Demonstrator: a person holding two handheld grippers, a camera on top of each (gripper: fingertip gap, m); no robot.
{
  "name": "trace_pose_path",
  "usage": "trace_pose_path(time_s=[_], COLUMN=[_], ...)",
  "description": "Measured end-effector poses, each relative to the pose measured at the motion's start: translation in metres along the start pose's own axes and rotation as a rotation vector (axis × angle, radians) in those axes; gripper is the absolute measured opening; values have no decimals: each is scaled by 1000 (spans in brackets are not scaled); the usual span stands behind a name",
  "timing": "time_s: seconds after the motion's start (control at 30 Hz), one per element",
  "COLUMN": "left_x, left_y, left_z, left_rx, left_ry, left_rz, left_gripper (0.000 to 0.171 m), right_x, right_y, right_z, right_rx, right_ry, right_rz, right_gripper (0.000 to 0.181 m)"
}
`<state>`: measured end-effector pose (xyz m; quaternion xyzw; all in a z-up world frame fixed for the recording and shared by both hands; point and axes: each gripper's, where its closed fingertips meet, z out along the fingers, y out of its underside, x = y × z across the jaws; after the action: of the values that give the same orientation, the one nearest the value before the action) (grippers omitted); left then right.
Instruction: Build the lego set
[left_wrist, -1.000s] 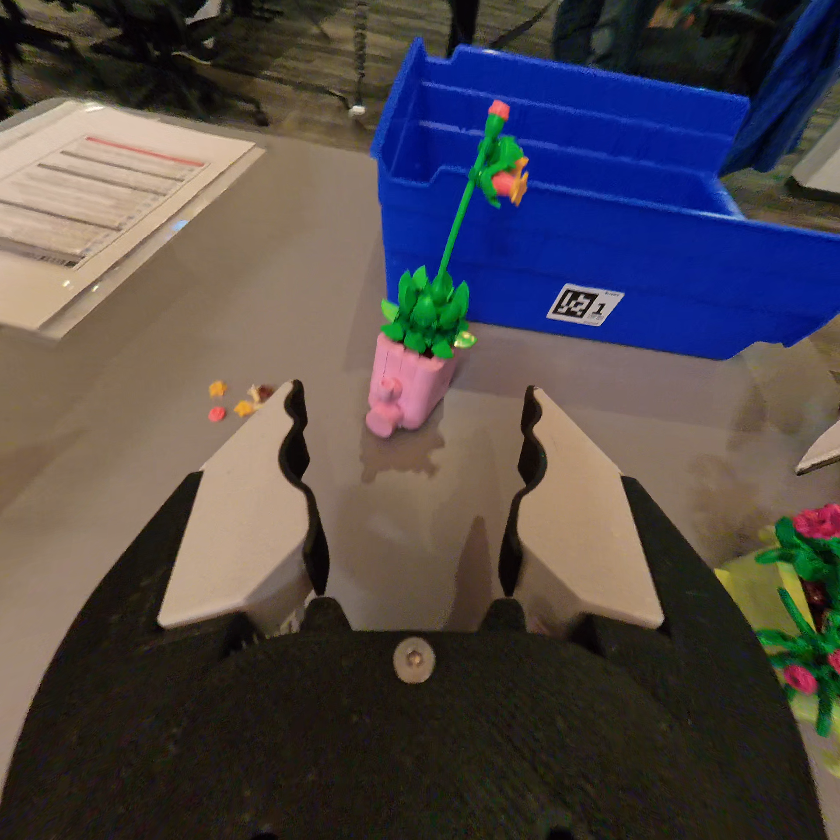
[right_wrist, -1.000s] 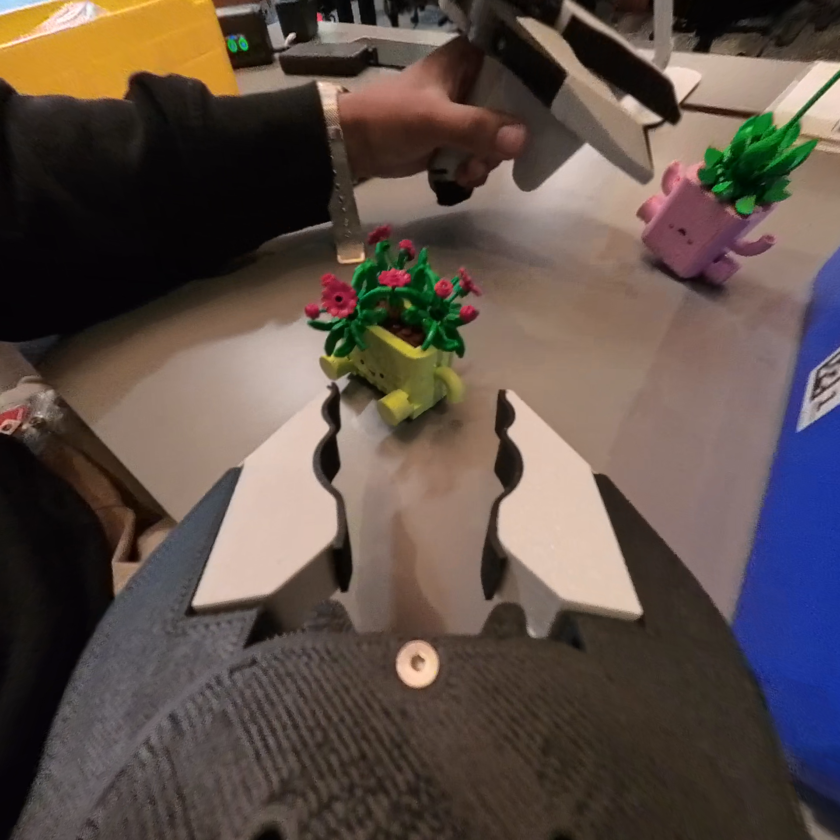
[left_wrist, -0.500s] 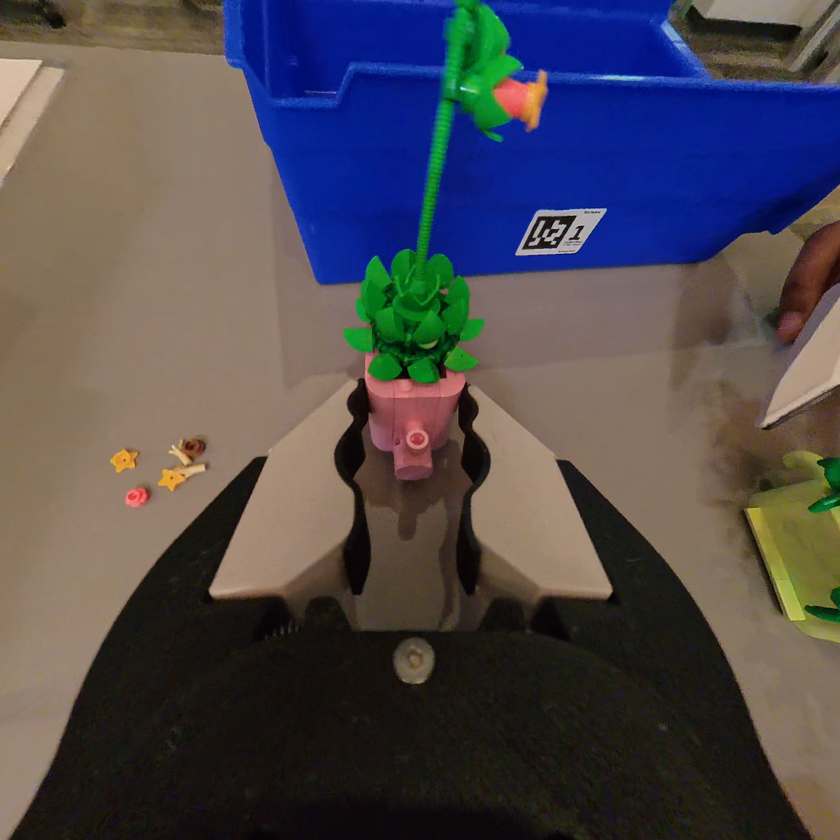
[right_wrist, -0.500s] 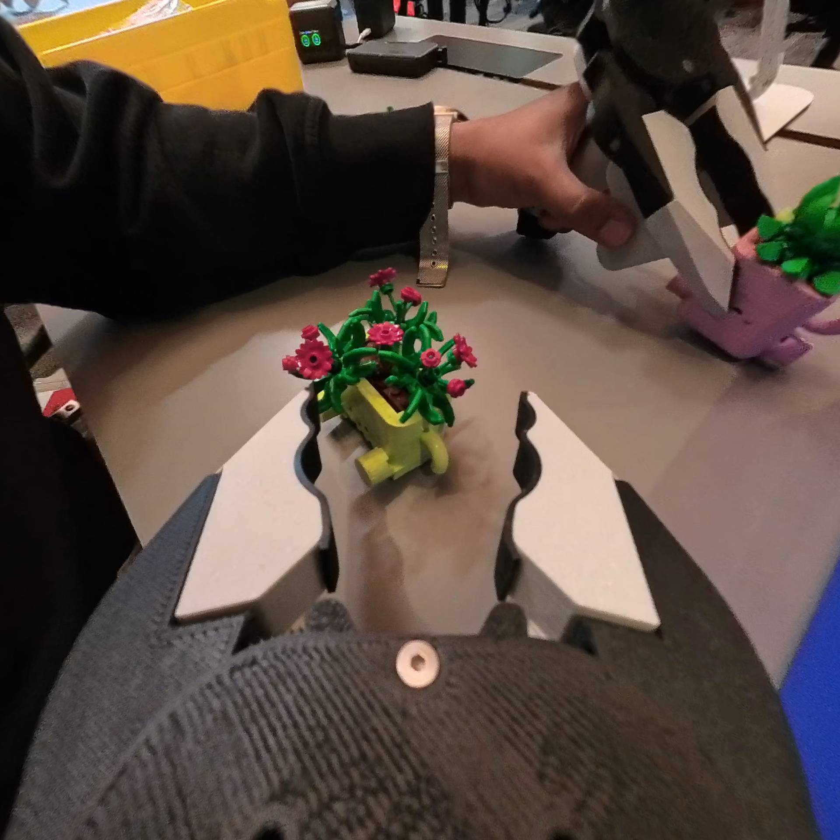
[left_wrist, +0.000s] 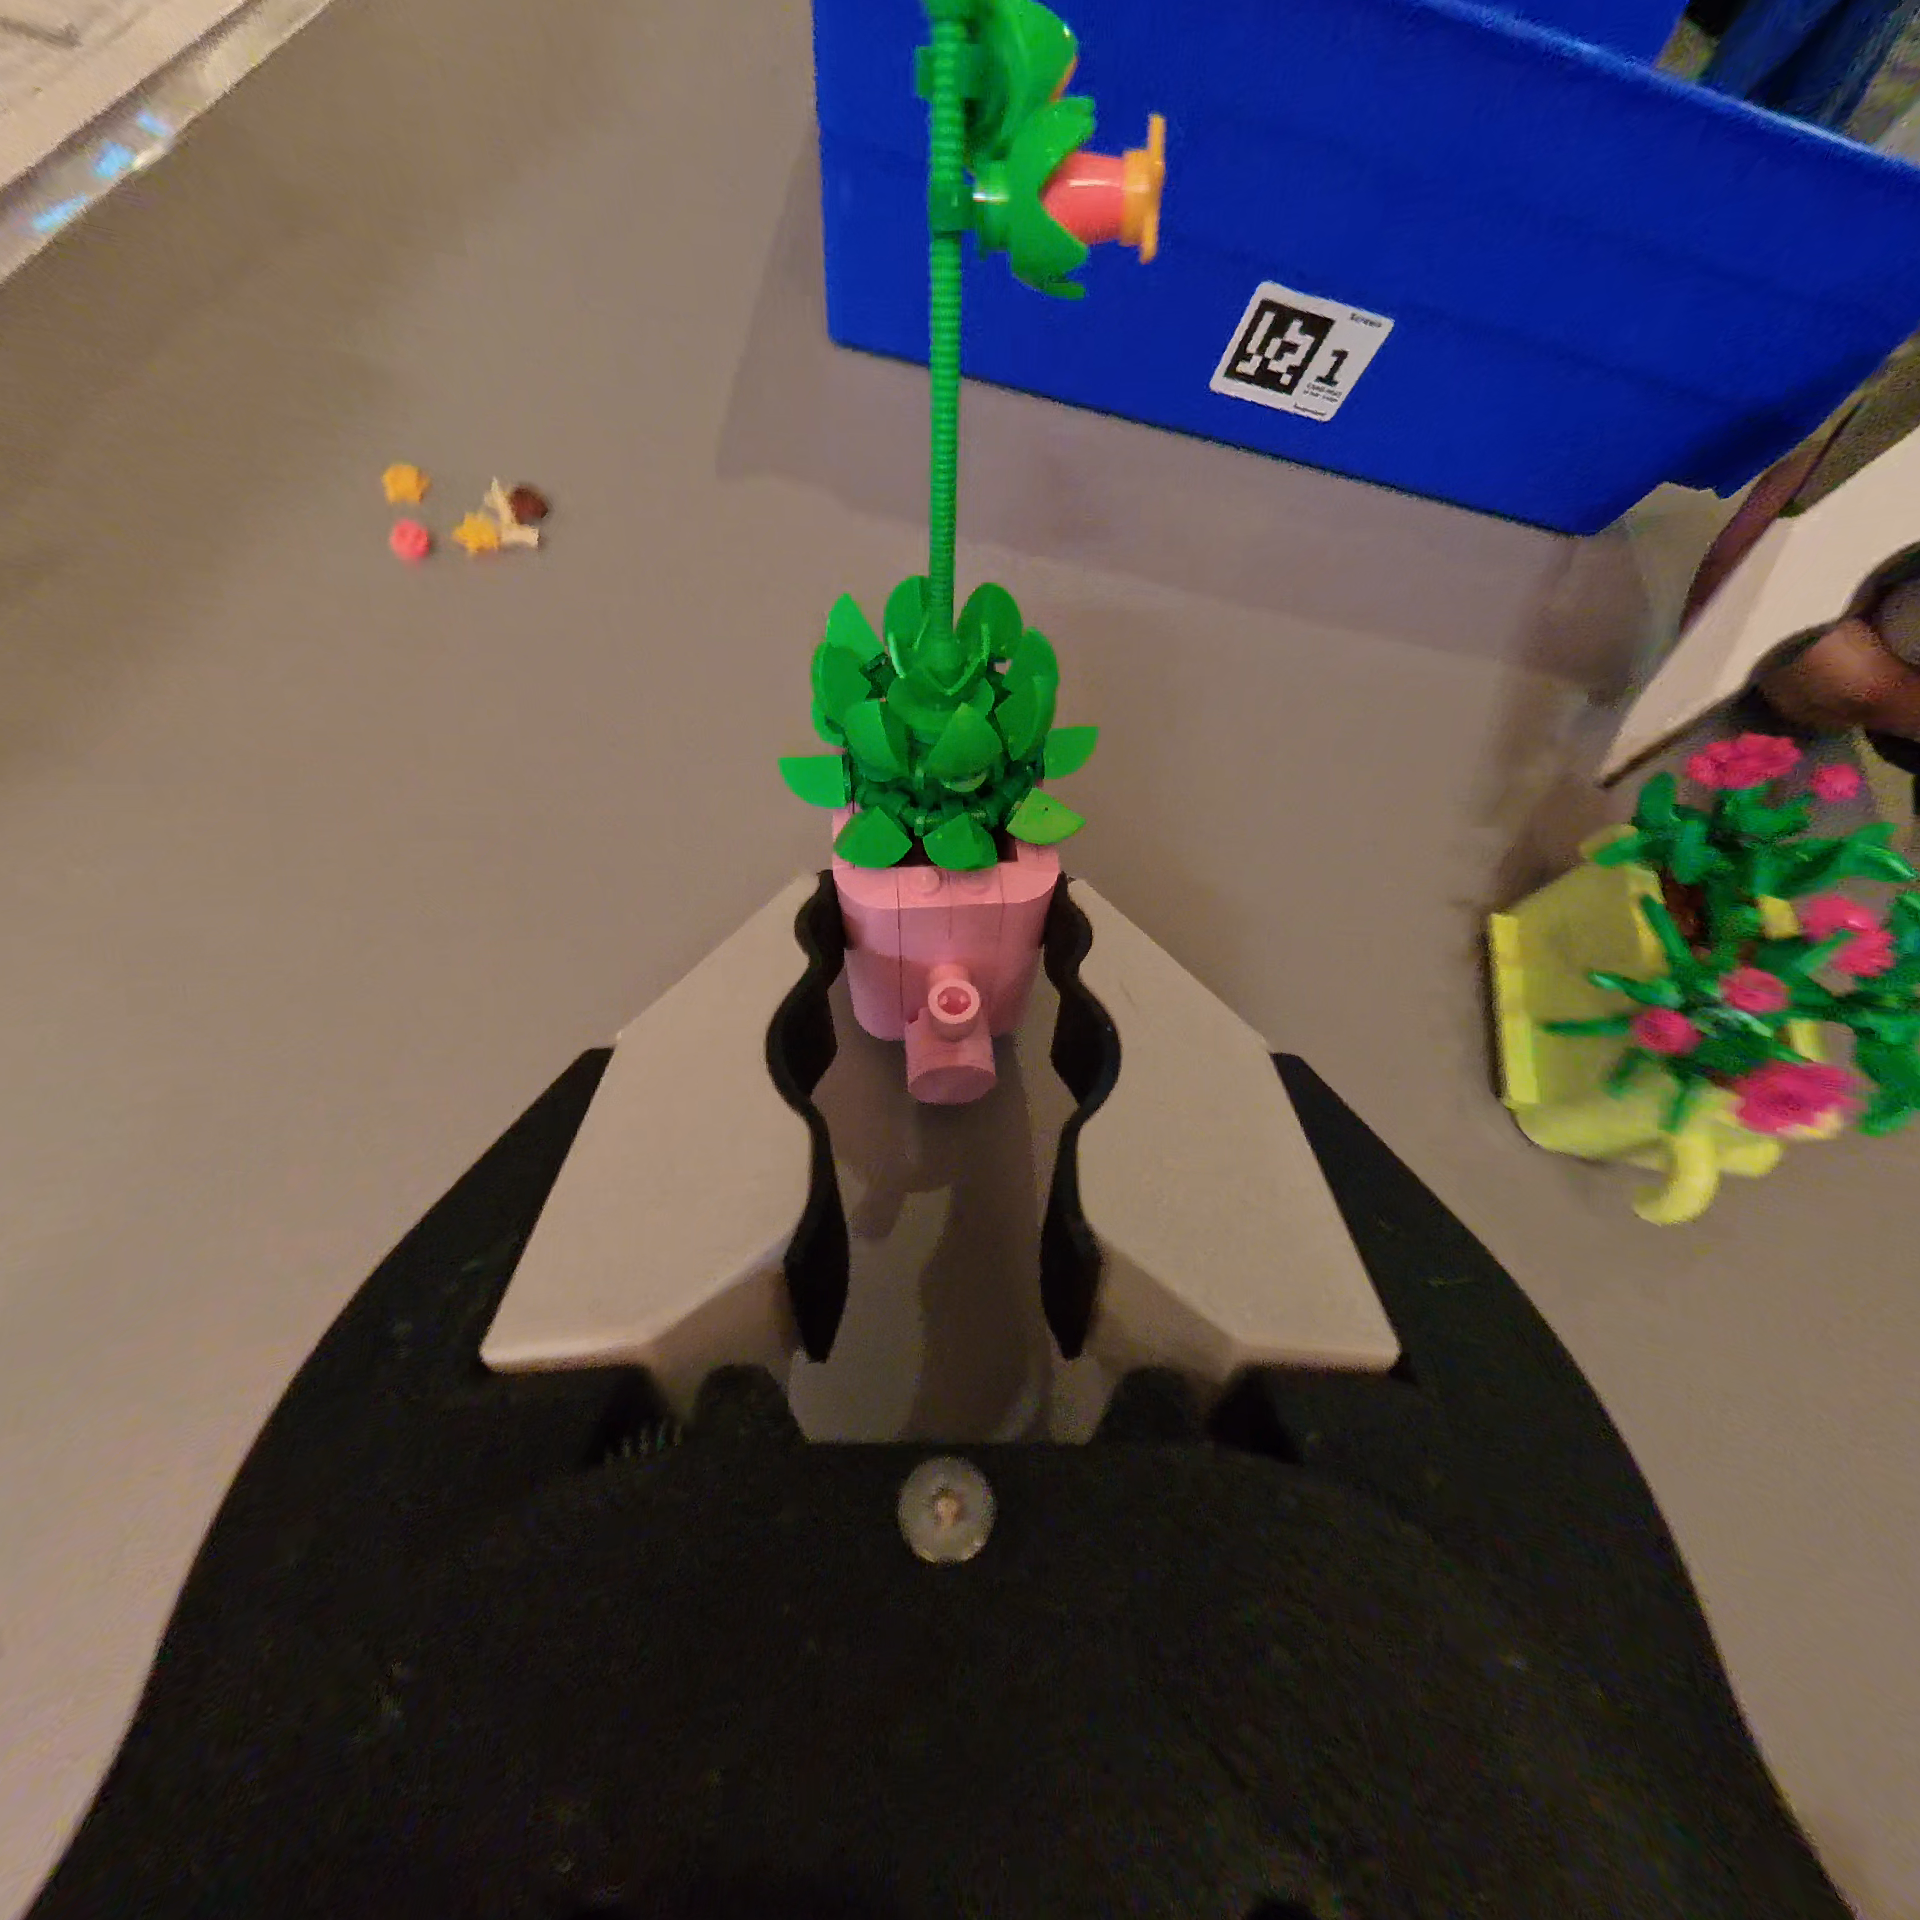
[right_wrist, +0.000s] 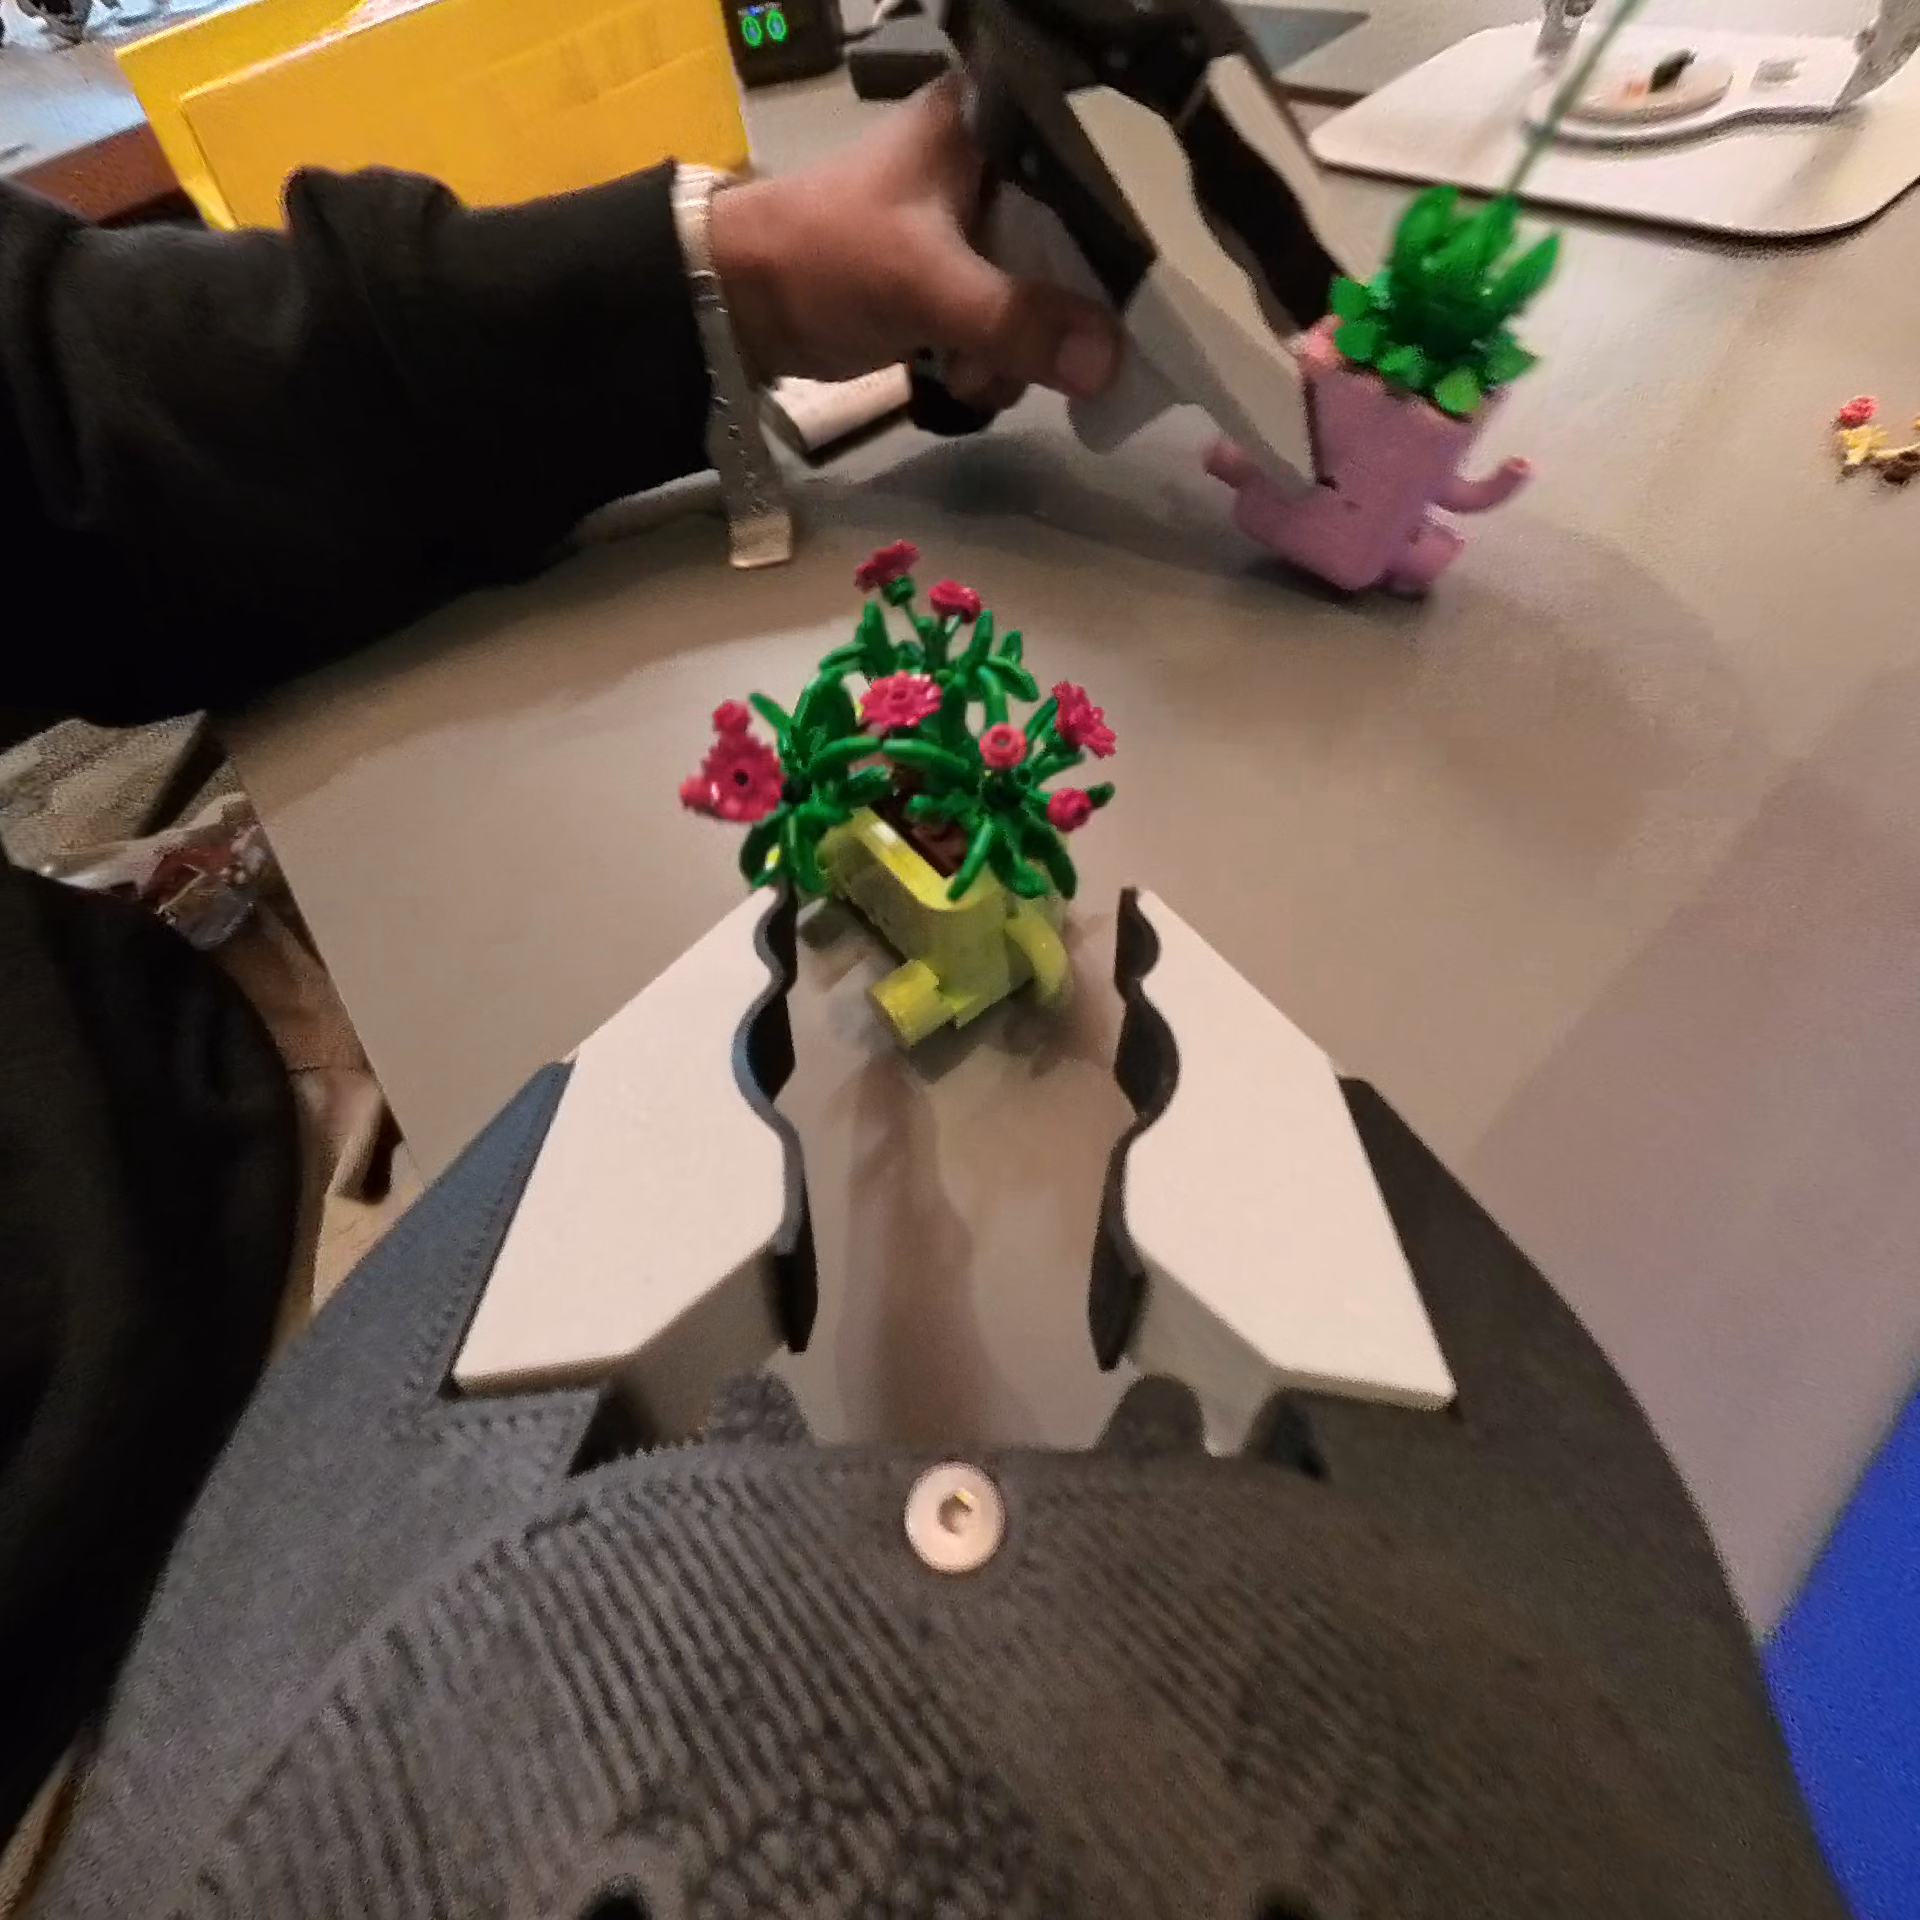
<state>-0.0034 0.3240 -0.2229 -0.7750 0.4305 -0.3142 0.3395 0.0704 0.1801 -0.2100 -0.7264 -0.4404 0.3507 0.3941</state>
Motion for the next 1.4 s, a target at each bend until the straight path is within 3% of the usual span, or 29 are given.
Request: trace_pose_path(time_s=[0.13, 0.43, 0.63, 0.87, 1.0, 1.4], left_x=[16, 92, 118, 133, 150, 152], left_y=[27, 81, 104, 111, 115, 113], left_z=[-31, -81, -103, -104, -103, -99], left_rx=[23, 39, 66, 51, 18, 3], left_ry=[-47, -49, -1, 61, 171, 171], left_rz=[-64, -84, -137, -156, -130, -61], left_gripper=[36, 36, 36, 36, 36, 37], right_x=[0, -3, 0, -2, -2, -1], right_y=[14, 38, 34, 29, 28, 27], right_z=[-4, 8, 17, 30, 31, 32], right_rx=[-61, -224, -229, -238, -237, -237], right_ry=[17, 50, 48, 43, 30, 24], right_rz=[14, -22, -23, -57, -48, -49], right_gripper=[63, 62, 54, 48, 48, 48])
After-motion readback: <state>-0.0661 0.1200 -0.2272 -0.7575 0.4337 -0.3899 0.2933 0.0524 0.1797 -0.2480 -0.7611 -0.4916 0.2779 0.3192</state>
